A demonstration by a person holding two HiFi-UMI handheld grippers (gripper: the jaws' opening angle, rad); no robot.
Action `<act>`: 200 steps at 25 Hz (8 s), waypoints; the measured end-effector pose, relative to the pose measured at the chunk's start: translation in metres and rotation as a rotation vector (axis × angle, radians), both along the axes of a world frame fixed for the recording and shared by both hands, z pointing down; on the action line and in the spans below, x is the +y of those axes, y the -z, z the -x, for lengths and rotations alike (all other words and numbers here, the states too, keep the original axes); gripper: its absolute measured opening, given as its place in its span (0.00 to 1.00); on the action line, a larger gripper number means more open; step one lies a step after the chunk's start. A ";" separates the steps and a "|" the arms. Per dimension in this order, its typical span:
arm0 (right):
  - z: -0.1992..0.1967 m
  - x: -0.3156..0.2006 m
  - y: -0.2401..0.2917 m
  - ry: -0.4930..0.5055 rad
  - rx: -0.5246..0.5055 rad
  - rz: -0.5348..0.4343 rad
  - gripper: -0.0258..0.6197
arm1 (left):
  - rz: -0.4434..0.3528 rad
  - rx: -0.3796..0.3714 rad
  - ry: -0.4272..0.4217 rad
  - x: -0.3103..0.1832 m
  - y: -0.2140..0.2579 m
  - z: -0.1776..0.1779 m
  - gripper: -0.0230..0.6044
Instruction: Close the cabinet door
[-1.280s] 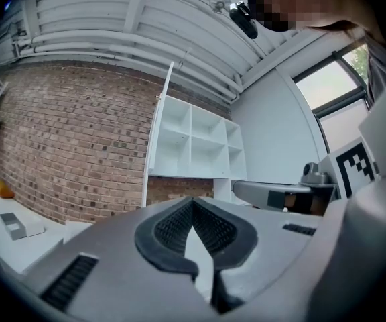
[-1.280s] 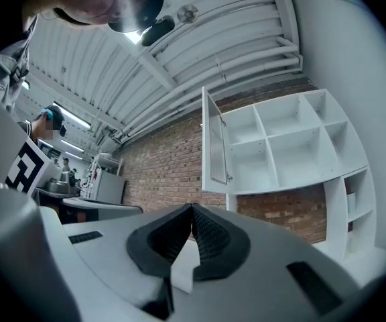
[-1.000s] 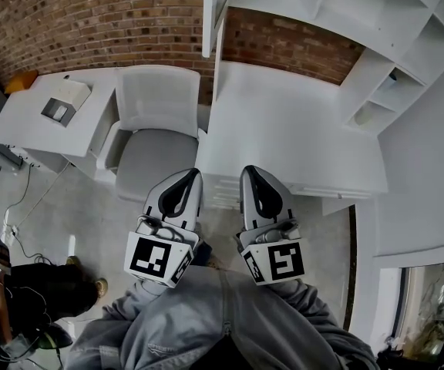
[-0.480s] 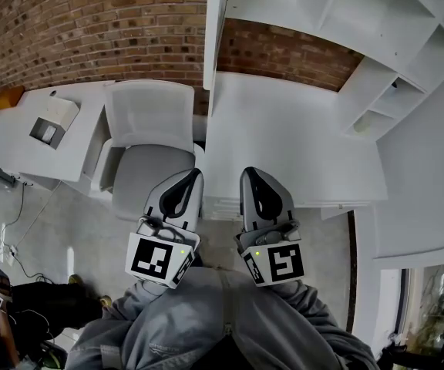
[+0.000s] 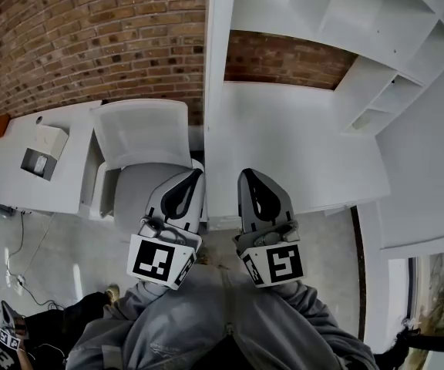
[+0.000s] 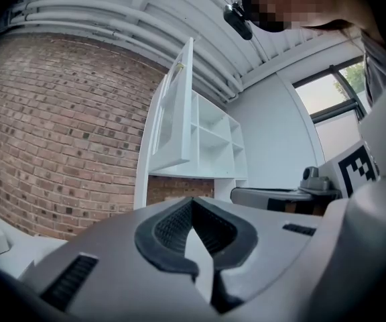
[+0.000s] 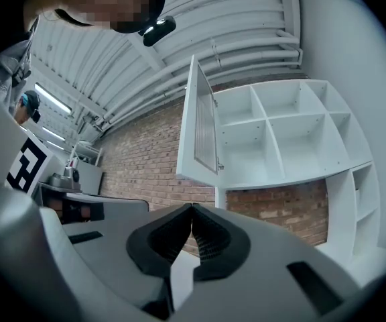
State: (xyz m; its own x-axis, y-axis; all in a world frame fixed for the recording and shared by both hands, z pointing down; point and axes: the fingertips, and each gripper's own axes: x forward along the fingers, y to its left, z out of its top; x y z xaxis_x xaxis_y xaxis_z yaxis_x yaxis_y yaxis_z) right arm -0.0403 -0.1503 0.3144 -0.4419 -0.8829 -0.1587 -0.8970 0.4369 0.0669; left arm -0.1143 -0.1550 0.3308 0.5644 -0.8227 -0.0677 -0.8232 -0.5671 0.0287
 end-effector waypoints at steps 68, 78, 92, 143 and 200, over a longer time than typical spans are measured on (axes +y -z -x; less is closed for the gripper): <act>0.052 -0.035 0.201 0.217 0.050 -0.299 0.33 | -0.369 0.016 0.000 -0.041 0.185 0.020 0.04; 0.058 -0.057 0.199 0.197 0.032 -0.253 0.33 | -0.356 0.010 0.008 -0.049 0.182 0.021 0.04; 0.071 -0.061 0.193 0.176 0.031 -0.239 0.30 | -0.338 0.025 -0.035 -0.052 0.173 0.028 0.04; -0.053 -0.090 0.191 0.017 -0.023 -0.156 0.18 | -0.301 0.028 -0.308 -0.074 0.155 -0.060 0.04; -0.208 -0.246 0.187 0.517 -0.127 -0.100 0.20 | -0.249 -0.061 -0.087 -0.226 0.144 -0.231 0.04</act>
State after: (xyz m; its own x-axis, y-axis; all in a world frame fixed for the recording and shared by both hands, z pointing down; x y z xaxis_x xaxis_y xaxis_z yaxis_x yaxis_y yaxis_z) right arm 0.1679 -0.3959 0.1275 -0.7867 -0.5332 -0.3110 -0.5703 0.8207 0.0357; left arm 0.1168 -0.3806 0.1869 0.6412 -0.7334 -0.2258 -0.7672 -0.6189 -0.1685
